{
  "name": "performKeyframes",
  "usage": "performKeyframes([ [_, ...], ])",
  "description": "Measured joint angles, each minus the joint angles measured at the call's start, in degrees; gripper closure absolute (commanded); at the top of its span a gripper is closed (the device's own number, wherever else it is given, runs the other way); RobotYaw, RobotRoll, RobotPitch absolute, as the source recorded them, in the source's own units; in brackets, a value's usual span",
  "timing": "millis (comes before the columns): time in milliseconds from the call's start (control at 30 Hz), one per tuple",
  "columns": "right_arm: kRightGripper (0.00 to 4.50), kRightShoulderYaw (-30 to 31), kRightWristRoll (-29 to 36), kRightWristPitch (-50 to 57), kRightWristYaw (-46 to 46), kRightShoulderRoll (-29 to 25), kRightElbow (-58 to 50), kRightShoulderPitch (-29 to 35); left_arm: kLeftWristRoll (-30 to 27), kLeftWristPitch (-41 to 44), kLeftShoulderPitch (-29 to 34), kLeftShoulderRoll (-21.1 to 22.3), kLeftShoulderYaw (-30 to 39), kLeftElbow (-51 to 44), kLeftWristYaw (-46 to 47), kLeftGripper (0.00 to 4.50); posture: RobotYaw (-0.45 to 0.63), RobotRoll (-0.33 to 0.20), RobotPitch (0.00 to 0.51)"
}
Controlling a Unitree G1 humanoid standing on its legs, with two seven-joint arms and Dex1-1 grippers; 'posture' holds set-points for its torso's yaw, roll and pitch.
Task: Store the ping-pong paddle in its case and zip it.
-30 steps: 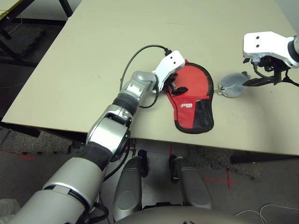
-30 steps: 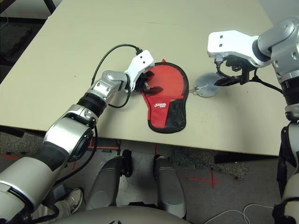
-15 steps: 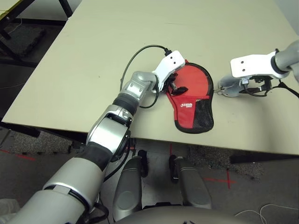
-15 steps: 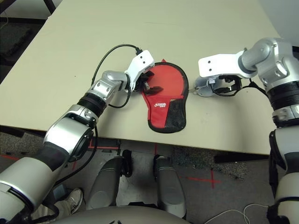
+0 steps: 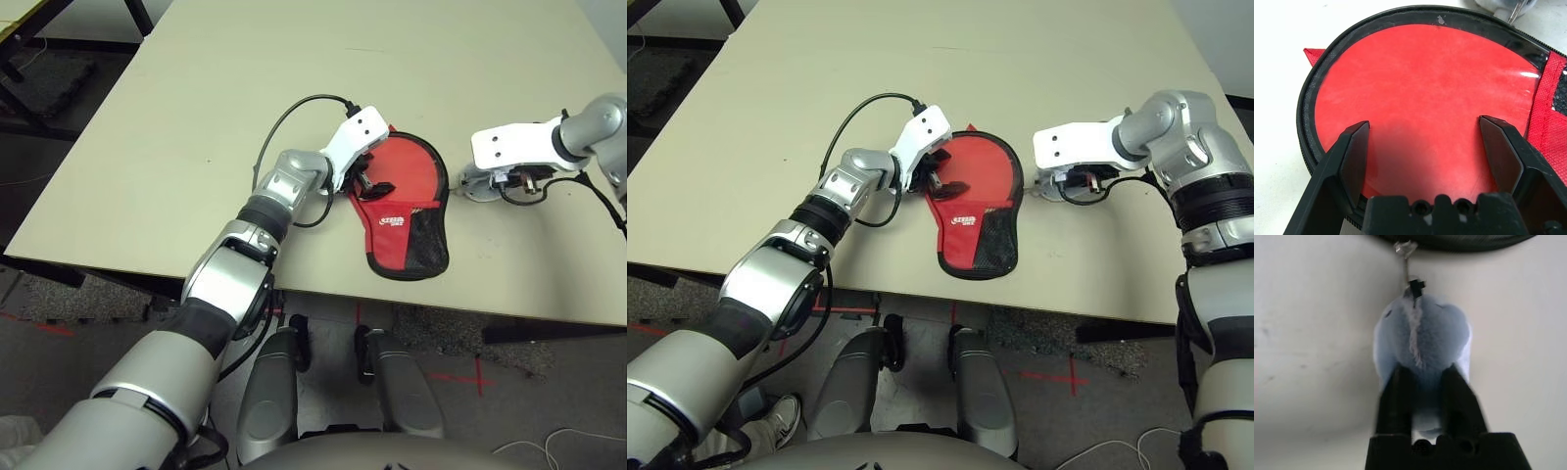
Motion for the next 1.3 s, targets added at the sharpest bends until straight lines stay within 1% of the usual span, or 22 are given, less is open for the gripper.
performKeyframes([
  [133,4.48,-1.7,1.7,6.9,3.8,-2.6,-8.4,4.7,0.2,-0.1,-0.6,-0.6,0.0,0.6,0.2,0.00,-0.13,0.000,0.299],
  [333,4.48,-5.9,7.9,20.1,10.3,-8.8,-28.4,16.7,0.7,-0.7,-2.3,-1.8,-0.1,2.9,0.2,0.00,-0.16,0.000,0.304],
  [467,4.48,-7.7,14.0,29.9,11.6,-14.7,-43.3,25.2,1.7,-1.6,-3.3,-3.5,-0.2,4.5,0.2,0.00,-0.17,0.000,0.305],
  [567,4.48,-8.7,18.5,35.1,11.8,-18.8,-51.3,29.9,2.2,-2.0,-4.3,-4.6,-0.3,5.7,-0.2,0.00,-0.18,0.000,0.310],
  [667,4.48,-10.0,23.3,40.0,13.3,-22.2,-58.3,34.8,2.7,-2.3,-4.6,-4.8,-0.4,6.1,-0.2,0.00,-0.19,0.000,0.311],
  [800,4.48,-11.4,27.8,44.7,13.6,-24.4,-64.4,39.4,2.8,-2.7,-4.9,-4.8,-0.3,6.8,0.1,0.00,-0.20,0.000,0.312],
  [1000,4.48,-12.5,30.5,46.5,11.9,-25.1,-66.9,41.9,2.8,-2.9,-5.1,-4.8,-0.1,7.4,0.7,0.00,-0.20,0.000,0.308],
  [1100,3.50,-12.6,31.8,47.5,10.6,-24.6,-66.8,41.7,2.8,-3.1,-5.1,-4.7,-0.1,7.5,0.9,0.00,-0.19,0.000,0.304],
  [1167,2.77,-12.7,33.6,49.0,10.1,-23.8,-66.4,40.7,2.8,-3.3,-5.1,-4.6,0.0,7.5,0.9,0.00,-0.18,0.000,0.300],
  [1233,2.07,-13.9,36.6,51.2,9.9,-22.2,-65.4,38.5,2.8,-3.3,-5.1,-4.2,0.3,7.2,0.6,0.00,-0.17,0.000,0.298],
  [1300,1.27,-15.1,39.8,54.1,9.9,-21.9,-63.8,35.6,2.8,-3.2,-4.9,-3.6,0.5,6.6,-0.5,0.00,-0.16,0.000,0.293],
])
